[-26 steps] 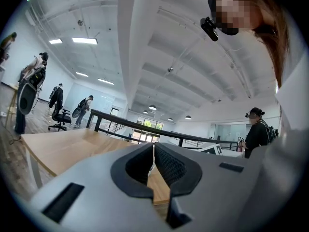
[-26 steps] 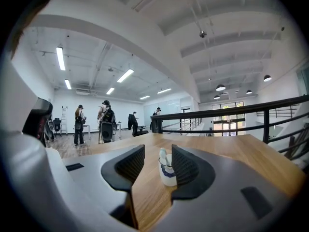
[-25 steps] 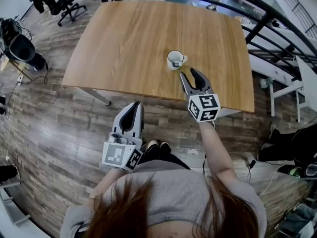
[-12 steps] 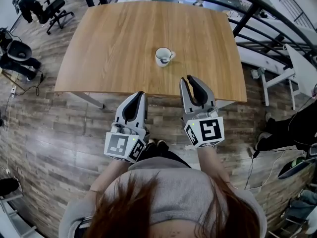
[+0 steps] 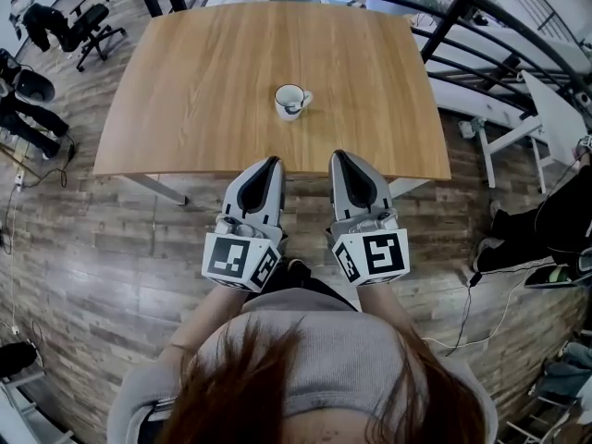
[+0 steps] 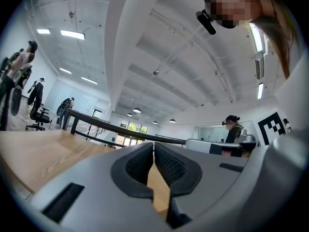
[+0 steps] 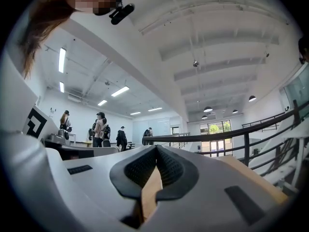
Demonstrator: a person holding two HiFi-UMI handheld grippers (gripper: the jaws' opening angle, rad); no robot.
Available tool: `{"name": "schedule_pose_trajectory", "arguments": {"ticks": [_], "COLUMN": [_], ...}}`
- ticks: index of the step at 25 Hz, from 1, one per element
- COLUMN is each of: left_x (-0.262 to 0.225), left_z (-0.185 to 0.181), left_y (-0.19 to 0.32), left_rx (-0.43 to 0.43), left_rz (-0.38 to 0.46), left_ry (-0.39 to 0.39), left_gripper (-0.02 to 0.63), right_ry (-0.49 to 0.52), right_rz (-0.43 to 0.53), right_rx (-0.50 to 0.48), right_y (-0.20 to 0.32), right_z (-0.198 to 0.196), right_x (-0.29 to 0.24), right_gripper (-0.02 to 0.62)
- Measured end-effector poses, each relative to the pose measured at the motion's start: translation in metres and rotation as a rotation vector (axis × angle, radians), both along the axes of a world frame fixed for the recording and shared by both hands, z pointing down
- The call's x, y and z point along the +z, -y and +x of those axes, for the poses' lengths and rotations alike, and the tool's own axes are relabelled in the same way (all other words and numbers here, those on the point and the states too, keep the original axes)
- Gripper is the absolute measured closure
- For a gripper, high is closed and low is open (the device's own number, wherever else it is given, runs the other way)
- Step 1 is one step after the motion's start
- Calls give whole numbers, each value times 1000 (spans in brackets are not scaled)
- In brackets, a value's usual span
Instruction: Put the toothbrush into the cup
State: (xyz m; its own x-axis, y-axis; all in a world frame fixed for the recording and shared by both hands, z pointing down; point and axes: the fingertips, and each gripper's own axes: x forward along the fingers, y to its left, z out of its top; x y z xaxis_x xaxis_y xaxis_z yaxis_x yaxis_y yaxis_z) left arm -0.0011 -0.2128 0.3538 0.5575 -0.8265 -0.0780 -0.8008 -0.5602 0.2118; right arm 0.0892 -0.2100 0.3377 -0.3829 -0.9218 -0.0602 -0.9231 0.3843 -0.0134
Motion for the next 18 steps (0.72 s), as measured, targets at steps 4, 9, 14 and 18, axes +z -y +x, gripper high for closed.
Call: {"name": "schedule_pose_trajectory", "arguments": {"ticks": [4, 9, 14, 18], "left_x": [1, 10, 13, 9], "left_z": [5, 9, 7, 3], "left_y": [2, 7, 14, 7], "left_rx": [-10, -45, -74, -65], "left_rz": [-2, -8, -6, 0], "left_ry": [7, 12, 10, 7], "left_gripper": [598, 598, 598, 598], "right_ry": [11, 3, 4, 1], "right_rz": [-14, -17, -17, -21], "right_rx": [-2, -30, -25, -16], "right_y": [-2, 4, 10, 4], "right_z": [1, 3, 0, -6], "right_x": [4, 10, 12, 11], "right_gripper": [581, 581, 581, 581]}}
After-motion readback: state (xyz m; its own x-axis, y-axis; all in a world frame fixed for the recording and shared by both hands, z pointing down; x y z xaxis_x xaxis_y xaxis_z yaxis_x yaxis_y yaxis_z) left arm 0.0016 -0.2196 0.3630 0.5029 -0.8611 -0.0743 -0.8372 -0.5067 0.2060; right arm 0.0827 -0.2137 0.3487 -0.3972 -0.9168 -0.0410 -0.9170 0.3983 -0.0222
